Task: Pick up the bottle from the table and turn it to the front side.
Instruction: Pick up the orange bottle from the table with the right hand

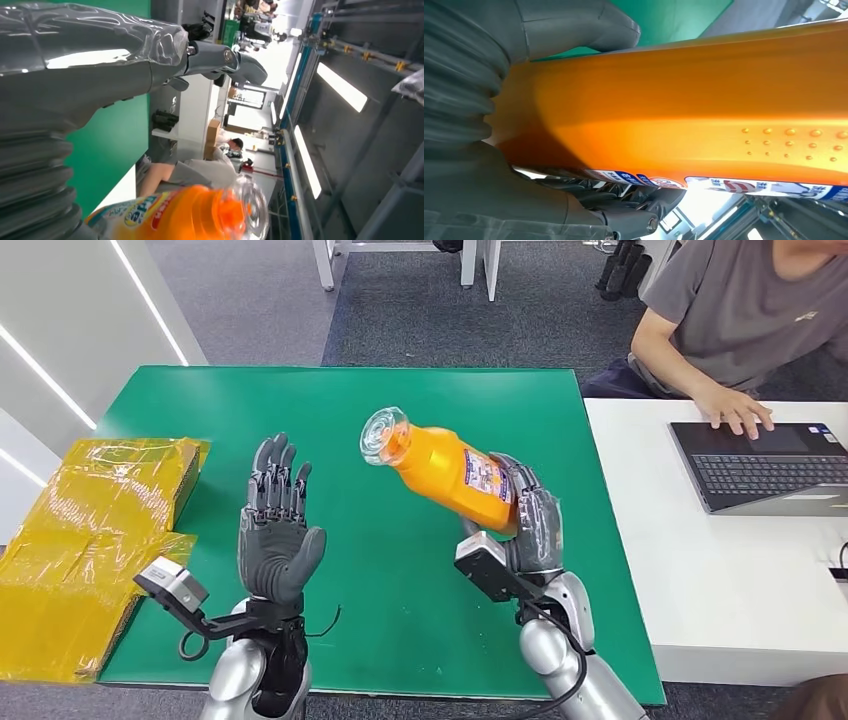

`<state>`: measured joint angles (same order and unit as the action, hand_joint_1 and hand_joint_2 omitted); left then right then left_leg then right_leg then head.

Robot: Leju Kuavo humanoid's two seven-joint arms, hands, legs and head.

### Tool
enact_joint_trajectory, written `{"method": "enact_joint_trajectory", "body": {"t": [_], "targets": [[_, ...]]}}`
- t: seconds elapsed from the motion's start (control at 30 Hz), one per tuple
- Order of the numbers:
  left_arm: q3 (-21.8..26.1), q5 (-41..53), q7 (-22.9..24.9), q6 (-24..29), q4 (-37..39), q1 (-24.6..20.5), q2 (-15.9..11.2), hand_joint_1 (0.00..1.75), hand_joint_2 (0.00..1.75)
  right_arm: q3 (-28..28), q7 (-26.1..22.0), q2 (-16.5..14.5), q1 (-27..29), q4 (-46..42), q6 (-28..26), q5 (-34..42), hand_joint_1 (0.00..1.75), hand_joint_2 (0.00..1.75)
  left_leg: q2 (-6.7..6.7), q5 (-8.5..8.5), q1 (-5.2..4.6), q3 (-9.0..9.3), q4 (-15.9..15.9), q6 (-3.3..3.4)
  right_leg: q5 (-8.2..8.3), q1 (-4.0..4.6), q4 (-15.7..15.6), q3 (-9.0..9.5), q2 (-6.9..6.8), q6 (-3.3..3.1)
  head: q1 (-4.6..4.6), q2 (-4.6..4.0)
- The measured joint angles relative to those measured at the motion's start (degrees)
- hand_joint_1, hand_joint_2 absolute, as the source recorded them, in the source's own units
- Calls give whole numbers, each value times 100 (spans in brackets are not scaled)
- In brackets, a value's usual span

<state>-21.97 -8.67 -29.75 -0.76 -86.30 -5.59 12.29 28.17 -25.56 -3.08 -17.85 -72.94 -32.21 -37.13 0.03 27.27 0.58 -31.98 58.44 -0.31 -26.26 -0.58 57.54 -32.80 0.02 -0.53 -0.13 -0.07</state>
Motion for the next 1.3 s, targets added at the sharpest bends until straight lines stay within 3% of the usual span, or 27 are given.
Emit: {"method": "enact_joint_trajectory", "body": {"t": [0.8, 1.0, 1.3], "targets": [[2, 76, -13, 161, 606, -408, 45, 0, 175, 898, 95, -208, -463, 500, 812, -593, 175, 175, -1, -2, 0, -4, 0, 1, 0, 0, 1, -3, -1, 0, -1, 0], [30, -49, -69, 138, 660, -425, 43, 0, 175, 1000, 303, -244, -575, 821, 971, -1074, 175, 175, -1, -3, 1, -4, 0, 1, 0, 0, 1, -3, -1, 0, 0, 0], [66, -14, -30, 40, 680, -425, 48, 6, 175, 1007, 283, -299, -595, 958, 1102, -1221, 175, 175, -1, -3, 0, -5, 0, 0, 0, 0, 1, -4, -1, 0, 0, 0]]}}
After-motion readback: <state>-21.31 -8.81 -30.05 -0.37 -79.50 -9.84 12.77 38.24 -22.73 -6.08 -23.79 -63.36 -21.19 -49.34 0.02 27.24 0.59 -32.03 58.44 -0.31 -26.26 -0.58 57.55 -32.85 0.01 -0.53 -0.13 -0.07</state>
